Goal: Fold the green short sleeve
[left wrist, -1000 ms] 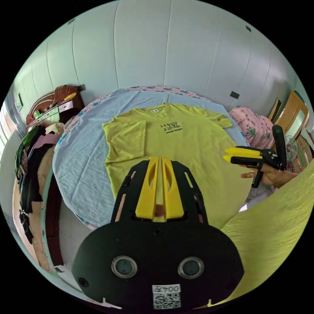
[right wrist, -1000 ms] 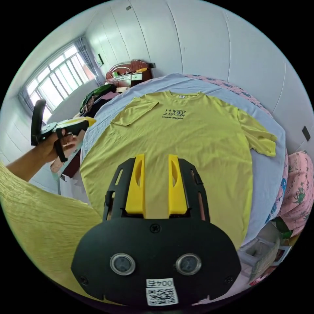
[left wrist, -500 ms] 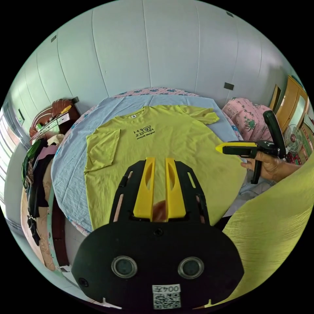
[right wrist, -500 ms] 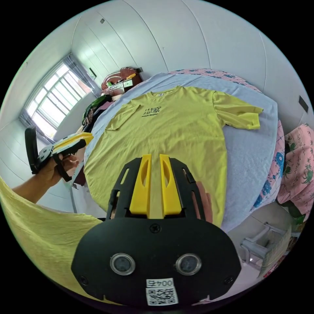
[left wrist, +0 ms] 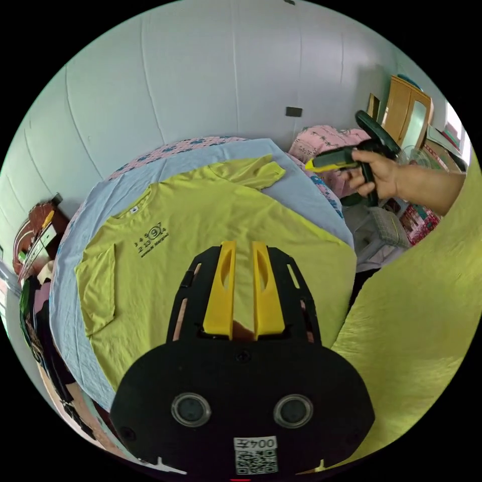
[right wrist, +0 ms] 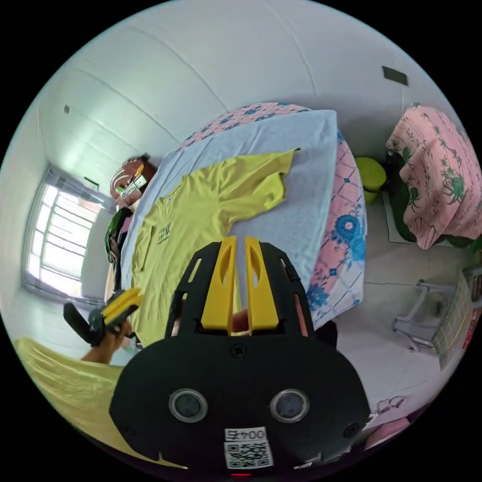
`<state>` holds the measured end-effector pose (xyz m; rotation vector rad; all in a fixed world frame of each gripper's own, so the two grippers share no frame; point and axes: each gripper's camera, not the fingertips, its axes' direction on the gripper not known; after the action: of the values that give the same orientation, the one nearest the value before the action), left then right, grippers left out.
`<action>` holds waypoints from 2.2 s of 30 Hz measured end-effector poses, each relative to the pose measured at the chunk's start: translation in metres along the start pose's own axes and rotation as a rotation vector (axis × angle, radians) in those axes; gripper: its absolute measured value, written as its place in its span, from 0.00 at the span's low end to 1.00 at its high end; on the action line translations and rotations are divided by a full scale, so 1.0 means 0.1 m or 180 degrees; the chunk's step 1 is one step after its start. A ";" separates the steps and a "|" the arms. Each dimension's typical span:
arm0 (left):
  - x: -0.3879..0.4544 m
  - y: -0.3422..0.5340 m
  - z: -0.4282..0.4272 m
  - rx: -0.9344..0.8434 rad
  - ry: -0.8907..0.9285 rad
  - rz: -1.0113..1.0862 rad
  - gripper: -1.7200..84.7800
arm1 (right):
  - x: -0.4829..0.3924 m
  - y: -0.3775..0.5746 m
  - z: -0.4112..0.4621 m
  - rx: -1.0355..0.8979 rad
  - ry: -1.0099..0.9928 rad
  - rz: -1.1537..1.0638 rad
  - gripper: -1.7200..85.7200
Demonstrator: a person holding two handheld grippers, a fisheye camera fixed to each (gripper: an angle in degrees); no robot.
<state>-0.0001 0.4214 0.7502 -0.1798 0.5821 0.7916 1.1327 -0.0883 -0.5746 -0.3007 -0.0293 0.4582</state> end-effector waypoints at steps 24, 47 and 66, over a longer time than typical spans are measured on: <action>3.01 -3.41 3.07 -0.0848 -0.0566 0.0715 0.11 | 2.13 -4.29 0.51 -0.1346 -0.0948 0.0209 0.11; 3.07 -3.52 3.46 -0.0455 -0.0837 -0.0057 0.04 | 1.66 -5.66 1.12 -0.1570 -0.1034 -0.0043 0.02; 1.44 -1.73 2.96 0.0642 0.0142 -0.2706 0.03 | -0.76 -6.01 2.16 -0.1803 -0.1190 -0.1005 0.02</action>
<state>0.3290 0.4975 0.9056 -0.2344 0.5552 -0.0949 1.3029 -0.5744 -0.1899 -0.7504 -0.5709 0.1771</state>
